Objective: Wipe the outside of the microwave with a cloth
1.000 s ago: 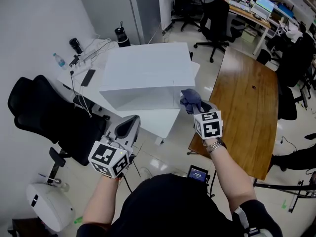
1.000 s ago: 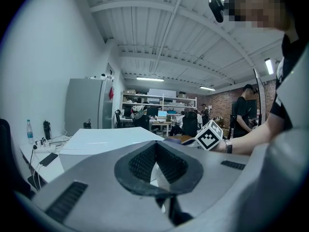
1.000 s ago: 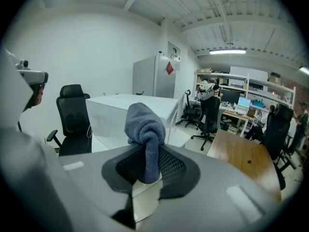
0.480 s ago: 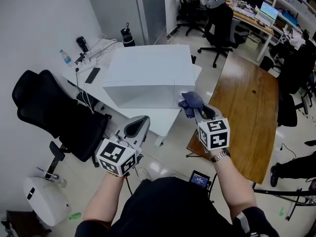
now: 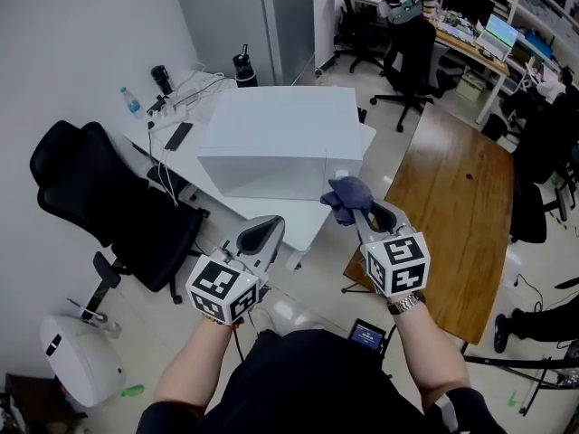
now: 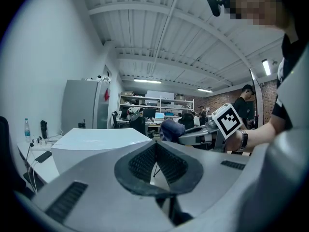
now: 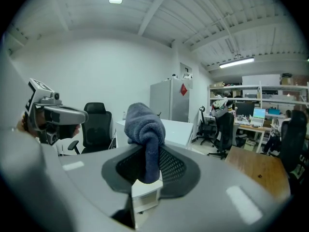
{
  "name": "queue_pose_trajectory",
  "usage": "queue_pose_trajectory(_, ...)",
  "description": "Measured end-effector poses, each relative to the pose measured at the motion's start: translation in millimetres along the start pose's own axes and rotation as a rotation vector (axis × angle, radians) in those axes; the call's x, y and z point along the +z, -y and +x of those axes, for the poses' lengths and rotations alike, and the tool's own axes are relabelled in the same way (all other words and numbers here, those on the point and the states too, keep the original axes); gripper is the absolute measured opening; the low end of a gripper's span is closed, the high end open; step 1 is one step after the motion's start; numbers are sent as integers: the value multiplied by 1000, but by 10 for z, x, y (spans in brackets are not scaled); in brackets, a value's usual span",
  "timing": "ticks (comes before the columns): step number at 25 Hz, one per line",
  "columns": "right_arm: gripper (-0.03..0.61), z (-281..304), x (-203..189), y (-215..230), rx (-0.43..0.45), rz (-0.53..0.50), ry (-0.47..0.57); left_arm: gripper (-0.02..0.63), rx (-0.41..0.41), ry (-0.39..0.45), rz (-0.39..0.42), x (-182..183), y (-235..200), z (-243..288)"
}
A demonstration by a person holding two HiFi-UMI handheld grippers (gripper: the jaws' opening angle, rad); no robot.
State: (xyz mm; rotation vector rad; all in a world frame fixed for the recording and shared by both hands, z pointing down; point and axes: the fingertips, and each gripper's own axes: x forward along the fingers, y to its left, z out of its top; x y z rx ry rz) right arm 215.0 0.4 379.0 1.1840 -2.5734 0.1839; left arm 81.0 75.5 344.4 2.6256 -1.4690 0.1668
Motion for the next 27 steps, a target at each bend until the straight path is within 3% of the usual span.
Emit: queue_pose_trajectory(27, 74, -223, 255, -299, 35, -42, 70, 5, 3, 27, 26, 139, 109, -132)
